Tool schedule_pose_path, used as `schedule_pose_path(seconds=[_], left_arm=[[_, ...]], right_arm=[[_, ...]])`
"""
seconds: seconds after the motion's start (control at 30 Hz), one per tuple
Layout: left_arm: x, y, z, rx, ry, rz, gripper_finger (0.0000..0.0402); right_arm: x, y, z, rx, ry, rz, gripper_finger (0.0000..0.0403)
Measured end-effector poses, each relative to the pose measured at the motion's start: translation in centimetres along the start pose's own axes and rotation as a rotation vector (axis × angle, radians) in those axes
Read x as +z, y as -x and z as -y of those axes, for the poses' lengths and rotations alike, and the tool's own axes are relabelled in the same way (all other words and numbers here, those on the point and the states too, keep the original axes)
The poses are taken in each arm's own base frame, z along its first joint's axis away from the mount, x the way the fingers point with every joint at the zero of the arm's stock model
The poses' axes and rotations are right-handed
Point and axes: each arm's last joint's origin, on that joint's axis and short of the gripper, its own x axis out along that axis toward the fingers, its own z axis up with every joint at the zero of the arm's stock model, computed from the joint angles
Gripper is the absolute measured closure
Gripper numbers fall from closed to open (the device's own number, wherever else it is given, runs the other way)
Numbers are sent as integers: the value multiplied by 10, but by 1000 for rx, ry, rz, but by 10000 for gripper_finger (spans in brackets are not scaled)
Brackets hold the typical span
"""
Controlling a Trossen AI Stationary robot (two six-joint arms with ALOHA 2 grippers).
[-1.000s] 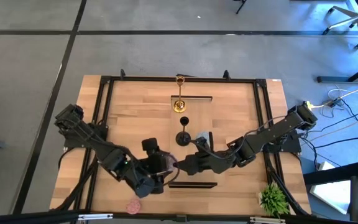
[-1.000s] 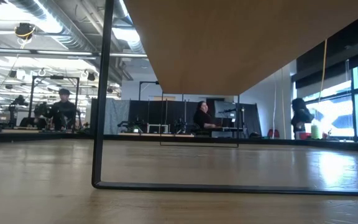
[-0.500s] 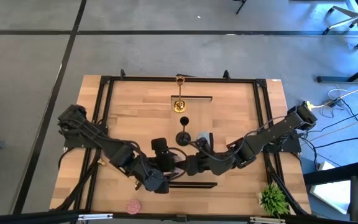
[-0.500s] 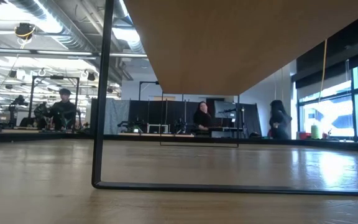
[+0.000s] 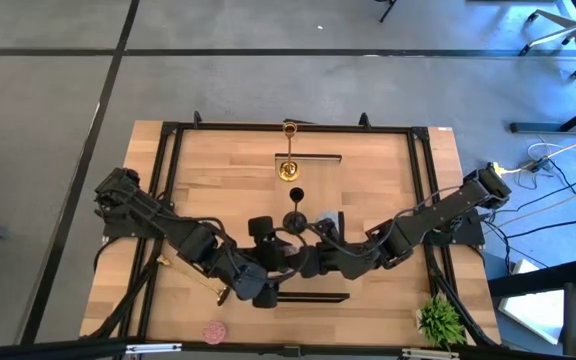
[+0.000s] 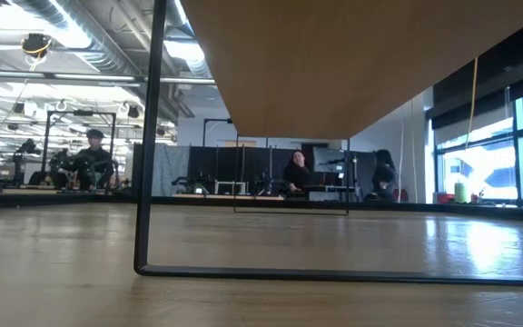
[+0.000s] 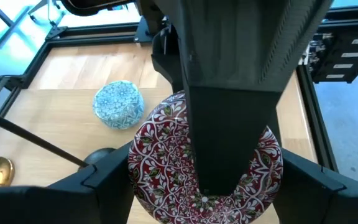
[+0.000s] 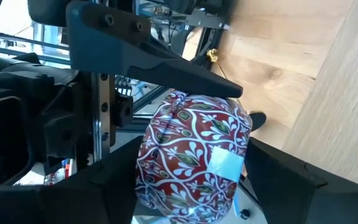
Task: Pick & Place candle stick holders
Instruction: Put the red brown scented candle on the shelf
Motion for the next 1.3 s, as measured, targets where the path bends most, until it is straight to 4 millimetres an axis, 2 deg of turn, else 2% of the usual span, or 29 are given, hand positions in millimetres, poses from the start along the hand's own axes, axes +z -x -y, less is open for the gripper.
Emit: schedule_pose_path(seconds=[0.2, 0.4, 0.6, 0.73, 0.8, 1.0, 1.13, 1.3], left_arm=[[-2, -3, 1, 6, 1, -15, 113], [-5, 0, 5, 18, -4, -22, 113], [-7, 4, 6, -4, 50, -45, 108], [-17, 8, 4, -57, 142, -172, 38], [-22, 10, 4, -74, 165, -239, 16], [-41, 19, -3, 148, 210, -325, 20], [-50, 30, -7, 269, 240, -340, 20], [-58, 42, -4, 317, 251, -354, 22]], right_arm=[[0, 0, 1, -12, 0, -4, 154], [-1, -1, 2, -17, -23, -37, 232], [-1, -1, 1, -10, -25, -53, 235], [-3, -2, 5, -34, 40, -53, 235], [-4, -1, 5, -30, 40, -63, 235], [-2, -2, -1, 22, 60, -62, 235], [-1, 13, -24, 234, 154, -126, 235], [-3, 55, -53, 481, 255, -143, 235]])
